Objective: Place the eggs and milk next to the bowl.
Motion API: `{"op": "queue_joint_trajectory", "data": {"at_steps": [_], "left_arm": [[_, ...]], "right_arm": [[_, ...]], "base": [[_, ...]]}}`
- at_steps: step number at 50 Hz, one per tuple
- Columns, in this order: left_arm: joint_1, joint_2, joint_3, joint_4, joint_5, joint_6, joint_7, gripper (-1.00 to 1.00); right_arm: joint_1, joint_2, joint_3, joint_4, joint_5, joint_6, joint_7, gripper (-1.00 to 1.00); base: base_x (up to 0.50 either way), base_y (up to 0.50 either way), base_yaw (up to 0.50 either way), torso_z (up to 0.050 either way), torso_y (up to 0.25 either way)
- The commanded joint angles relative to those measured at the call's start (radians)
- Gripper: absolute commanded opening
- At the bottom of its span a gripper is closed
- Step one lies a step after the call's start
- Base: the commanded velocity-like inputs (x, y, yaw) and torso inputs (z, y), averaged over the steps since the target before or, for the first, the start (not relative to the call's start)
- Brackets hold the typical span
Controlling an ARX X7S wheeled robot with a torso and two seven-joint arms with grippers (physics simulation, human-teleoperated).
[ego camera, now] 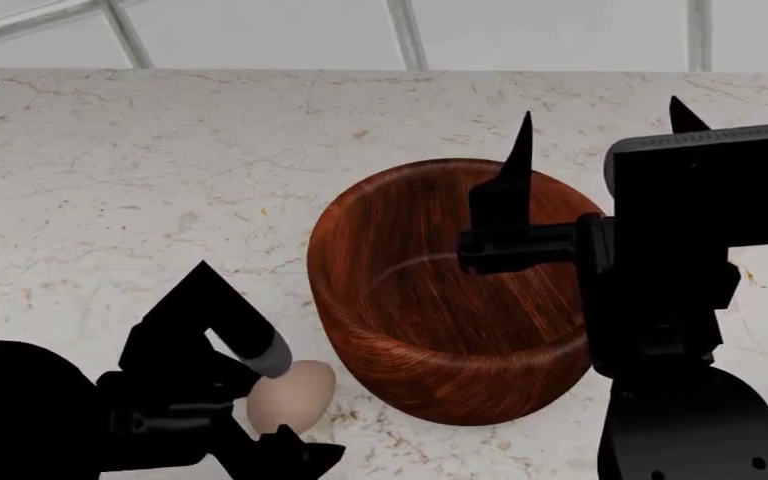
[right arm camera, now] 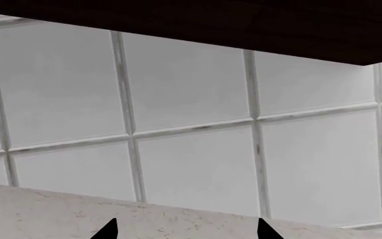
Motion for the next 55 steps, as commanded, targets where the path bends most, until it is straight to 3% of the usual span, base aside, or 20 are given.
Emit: {"op": "queue_joint_trajectory", "data": {"at_steps": [1, 30, 47, 55], "left_arm": [[-0.013, -0.02, -0.01, 0.036, 0.001, -0.015, -0.034, 1.0], [-0.022, -0.11, -0.114, 0.234, -0.128, -0.106, -0.122, 1.0], [0.017, -0.201, -0.316, 0.386, -0.328, -0.164, -0.282, 1.0], [0.054, -0.239, -0.419, 0.461, -0.438, -0.193, -0.455, 1.0]], "right_arm": [[0.009, 0.003, -0.003, -0.004, 0.002, 0.013, -0.002, 1.0], [-0.002, 0.006, 0.004, -0.004, 0.018, -0.001, 0.006, 1.0], [0.005, 0.006, 0.005, -0.006, 0.028, 0.002, 0.013, 1.0], [0.011, 0.007, 0.008, -0.004, 0.035, 0.001, 0.012, 1.0]], "base": [[0.0, 0.0, 0.0, 0.0, 0.0], [0.0, 0.0, 0.0, 0.0, 0.0], [0.0, 0.0, 0.0, 0.0, 0.0], [0.0, 0.0, 0.0, 0.0, 0.0]]}}
